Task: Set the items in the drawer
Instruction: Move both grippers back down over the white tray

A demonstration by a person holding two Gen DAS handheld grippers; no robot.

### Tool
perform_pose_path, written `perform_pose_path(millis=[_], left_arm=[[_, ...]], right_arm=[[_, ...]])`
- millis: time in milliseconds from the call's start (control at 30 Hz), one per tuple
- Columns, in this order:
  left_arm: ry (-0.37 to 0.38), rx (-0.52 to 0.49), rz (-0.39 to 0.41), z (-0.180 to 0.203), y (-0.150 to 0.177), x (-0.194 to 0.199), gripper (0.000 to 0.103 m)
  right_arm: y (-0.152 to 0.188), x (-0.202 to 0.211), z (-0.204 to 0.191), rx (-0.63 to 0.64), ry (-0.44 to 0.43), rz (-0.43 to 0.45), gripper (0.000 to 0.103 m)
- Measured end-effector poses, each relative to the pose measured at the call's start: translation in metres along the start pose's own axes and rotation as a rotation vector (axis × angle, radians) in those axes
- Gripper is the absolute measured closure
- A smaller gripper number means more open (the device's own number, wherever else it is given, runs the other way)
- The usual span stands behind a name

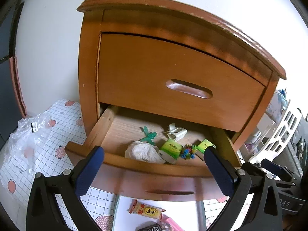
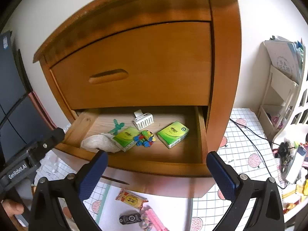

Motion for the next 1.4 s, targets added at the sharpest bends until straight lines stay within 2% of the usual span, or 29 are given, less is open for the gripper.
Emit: perform_pose_path(millis=[233, 333, 567, 900, 1033, 1233, 1400], left_arm=[[0.049, 0.006, 0.065, 0.000, 0.023, 0.037, 0.000], [0.064, 0.014, 0.054, -0.003, 0.043, 0.046, 0.000], [0.064, 0.023, -0.069, -0.016, 0.112, 0.040, 0.000], [-0.016, -0.001, -0.210, -0.041, 0.196, 0.025, 0.000], [-0.012, -0.011, -0.253, -0.043, 0.212, 0.018, 0.000], [0.001, 0.045, -0.326, -0.050, 0.228, 0.006, 0.000], [-0.017, 0.092, -0.366, -0.059, 0.237, -0.001, 0.000]], right_arm=[[0.028, 0.032, 0.006, 0.003, -0.012, 0.069, 0.000], [0.049, 0.038, 0.010, -0.002, -0.016, 0.066, 0.000], [0.111, 0.030, 0.027, -0.078, 0.011, -0.011, 0.000], [0.183, 0.007, 0.042, -0.084, 0.053, -0.161, 0.000], [0.214, -0.005, 0.042, -0.071, 0.053, -0.230, 0.000], [0.239, -0.012, 0.046, -0.061, 0.039, -0.274, 0.000], [0.253, -0.018, 0.048, -0.063, 0.037, -0.306, 0.000]])
Point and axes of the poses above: each gripper's, at about its wrist camera, not at the fingertips, and x roughly against the way its jaws point, z to its right, y to its underside, the point moved 3 cm from there along -x, roughly the way its jaws point, and after that the axes turned 15 degrees about z, right-handed, at the moved point
